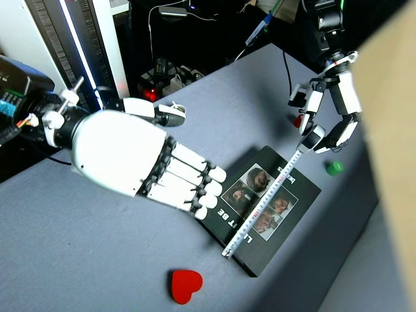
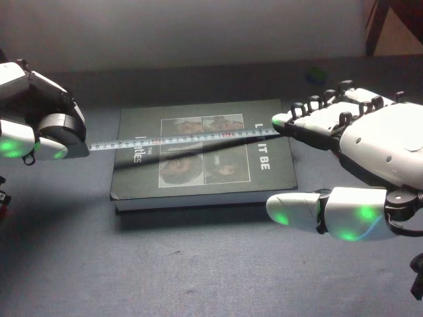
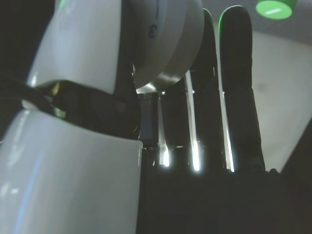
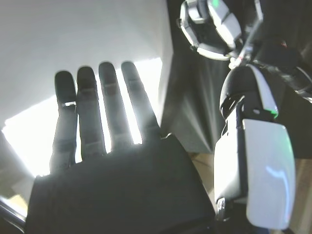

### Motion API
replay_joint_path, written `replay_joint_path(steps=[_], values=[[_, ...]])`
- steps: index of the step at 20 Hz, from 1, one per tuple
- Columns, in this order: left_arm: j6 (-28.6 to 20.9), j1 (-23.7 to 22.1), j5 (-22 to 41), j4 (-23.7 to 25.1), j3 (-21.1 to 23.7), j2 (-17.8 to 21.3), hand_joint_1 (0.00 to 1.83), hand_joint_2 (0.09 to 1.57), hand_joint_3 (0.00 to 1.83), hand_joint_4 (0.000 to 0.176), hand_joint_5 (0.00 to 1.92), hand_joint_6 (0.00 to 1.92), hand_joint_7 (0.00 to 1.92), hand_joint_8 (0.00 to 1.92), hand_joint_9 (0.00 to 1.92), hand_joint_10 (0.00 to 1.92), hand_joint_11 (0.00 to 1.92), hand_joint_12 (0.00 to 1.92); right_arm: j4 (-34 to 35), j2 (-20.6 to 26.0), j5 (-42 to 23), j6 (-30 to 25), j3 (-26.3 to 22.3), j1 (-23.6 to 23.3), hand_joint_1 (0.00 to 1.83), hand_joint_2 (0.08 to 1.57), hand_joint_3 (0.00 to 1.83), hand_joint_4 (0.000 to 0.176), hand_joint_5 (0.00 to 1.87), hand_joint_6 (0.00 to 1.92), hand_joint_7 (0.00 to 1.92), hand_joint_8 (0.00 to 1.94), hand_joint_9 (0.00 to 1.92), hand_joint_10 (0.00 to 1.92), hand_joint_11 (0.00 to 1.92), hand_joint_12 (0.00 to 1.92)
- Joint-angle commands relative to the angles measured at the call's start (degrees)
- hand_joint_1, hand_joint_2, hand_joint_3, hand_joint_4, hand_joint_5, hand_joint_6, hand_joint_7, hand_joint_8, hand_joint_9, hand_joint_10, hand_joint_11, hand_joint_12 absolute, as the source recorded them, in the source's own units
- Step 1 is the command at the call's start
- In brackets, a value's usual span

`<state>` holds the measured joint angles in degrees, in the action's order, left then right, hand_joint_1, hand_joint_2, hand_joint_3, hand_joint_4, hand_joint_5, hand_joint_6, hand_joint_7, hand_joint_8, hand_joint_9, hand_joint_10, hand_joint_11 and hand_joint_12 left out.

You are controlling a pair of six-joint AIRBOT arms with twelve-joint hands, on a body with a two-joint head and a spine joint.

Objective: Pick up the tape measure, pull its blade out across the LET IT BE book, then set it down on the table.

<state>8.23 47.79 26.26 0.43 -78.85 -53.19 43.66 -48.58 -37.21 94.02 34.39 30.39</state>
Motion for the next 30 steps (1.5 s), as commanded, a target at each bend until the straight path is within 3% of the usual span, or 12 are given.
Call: replay_joint_path(steps=[1,30], values=[[-1.01,-0.45,6.89,-1.44,-0.62,-0.21,1.38,1.07,0.0,0.0,0.98,0.97,1.23,0.48,0.93,1.13,0.75,1.03,-2.42,0.38,-4.74,-0.57,-0.16,-0.23,0.01,1.06,0.01,0.0,0.22,0.01,0.22,0.0,0.21,0.0,0.0,0.77],[-3.03,5.39,10.88,-3.7,-1.49,-1.36,1.38,1.07,0.0,0.0,0.98,0.96,1.23,0.47,0.93,1.13,0.76,1.03,-4.46,-0.06,-7.22,-0.82,-0.39,0.98,0.05,1.06,0.0,0.0,0.23,0.0,0.25,0.0,0.24,0.01,0.0,0.79]])
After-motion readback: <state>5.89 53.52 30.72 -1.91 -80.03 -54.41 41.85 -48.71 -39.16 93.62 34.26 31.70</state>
